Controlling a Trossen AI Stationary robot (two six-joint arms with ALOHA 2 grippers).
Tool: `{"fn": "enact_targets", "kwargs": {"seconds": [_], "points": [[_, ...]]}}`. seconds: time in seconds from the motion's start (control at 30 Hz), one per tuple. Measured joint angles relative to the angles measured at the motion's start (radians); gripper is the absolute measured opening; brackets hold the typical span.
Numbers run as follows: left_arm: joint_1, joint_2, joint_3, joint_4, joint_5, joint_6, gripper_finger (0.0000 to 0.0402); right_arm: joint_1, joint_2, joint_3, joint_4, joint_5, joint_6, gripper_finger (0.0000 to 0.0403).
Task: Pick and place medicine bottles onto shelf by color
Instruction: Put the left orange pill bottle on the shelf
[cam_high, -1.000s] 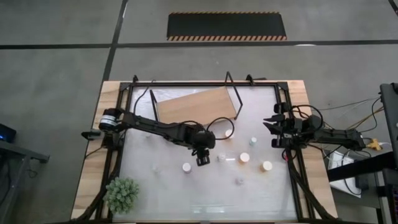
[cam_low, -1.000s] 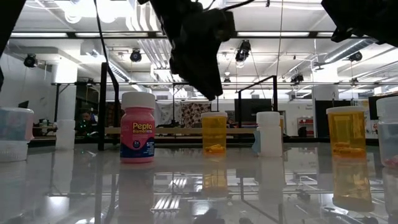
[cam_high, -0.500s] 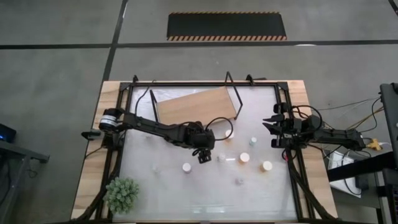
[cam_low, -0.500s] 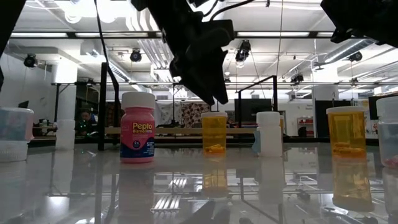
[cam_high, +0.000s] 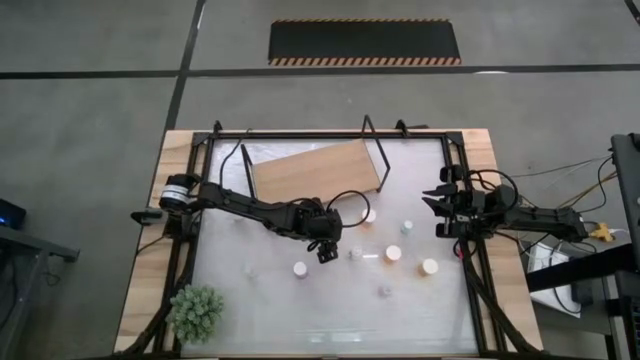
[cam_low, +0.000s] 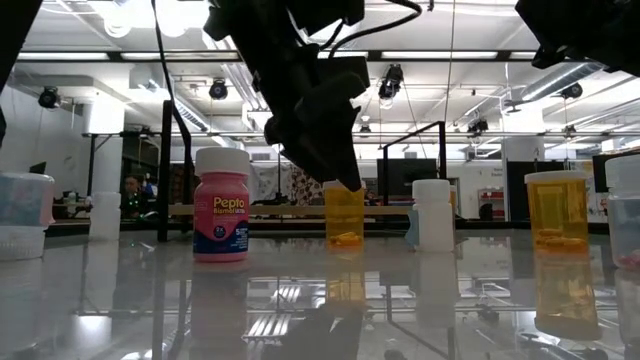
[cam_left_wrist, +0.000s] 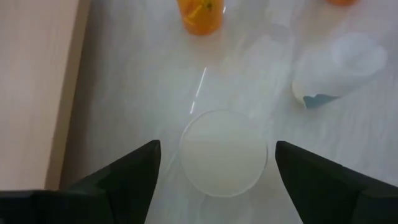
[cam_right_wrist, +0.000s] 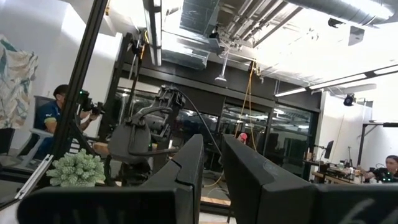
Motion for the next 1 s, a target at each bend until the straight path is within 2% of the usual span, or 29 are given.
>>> {"fn": "enact_targets", "kwargs": {"seconds": [0.3, 1.0], "points": [[0.0, 0.0, -0.006, 0.0, 0.001, -0.002, 0.0295, 0.0, 0.0, 0.0, 0.0, 0.0, -0.01, 0.0052], [0.0, 0.0, -0.009, 0.001, 0.001, -0.003, 0.0187, 0.0, 0.0, 0.0, 0.0, 0.0, -0.026, 0.0052]]}}
